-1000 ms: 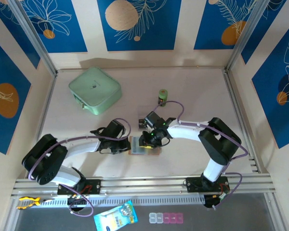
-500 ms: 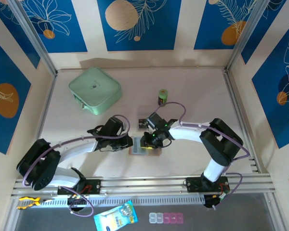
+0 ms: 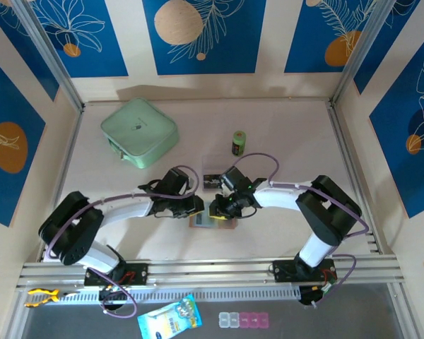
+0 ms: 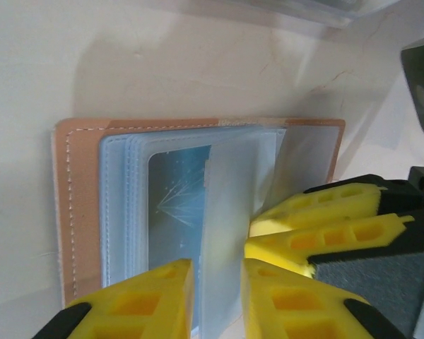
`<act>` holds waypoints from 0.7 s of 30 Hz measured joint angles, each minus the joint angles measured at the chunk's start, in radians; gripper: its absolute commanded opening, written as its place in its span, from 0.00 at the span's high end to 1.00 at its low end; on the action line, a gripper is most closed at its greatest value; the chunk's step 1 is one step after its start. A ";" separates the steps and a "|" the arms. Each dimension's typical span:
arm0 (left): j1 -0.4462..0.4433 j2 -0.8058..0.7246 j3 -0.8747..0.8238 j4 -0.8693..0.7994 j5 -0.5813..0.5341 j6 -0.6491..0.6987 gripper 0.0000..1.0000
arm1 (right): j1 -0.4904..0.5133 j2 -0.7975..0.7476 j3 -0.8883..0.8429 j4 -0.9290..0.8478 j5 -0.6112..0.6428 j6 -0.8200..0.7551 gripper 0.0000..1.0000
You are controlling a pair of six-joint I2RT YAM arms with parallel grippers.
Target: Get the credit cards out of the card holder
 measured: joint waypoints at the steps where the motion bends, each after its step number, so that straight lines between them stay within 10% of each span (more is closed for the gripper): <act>1: -0.003 0.009 0.001 0.002 0.002 0.000 0.77 | -0.001 0.000 -0.002 0.002 -0.002 0.000 0.77; 21: -0.032 0.050 0.089 -0.026 0.006 -0.018 0.79 | -0.025 -0.112 -0.018 -0.047 0.005 -0.016 0.75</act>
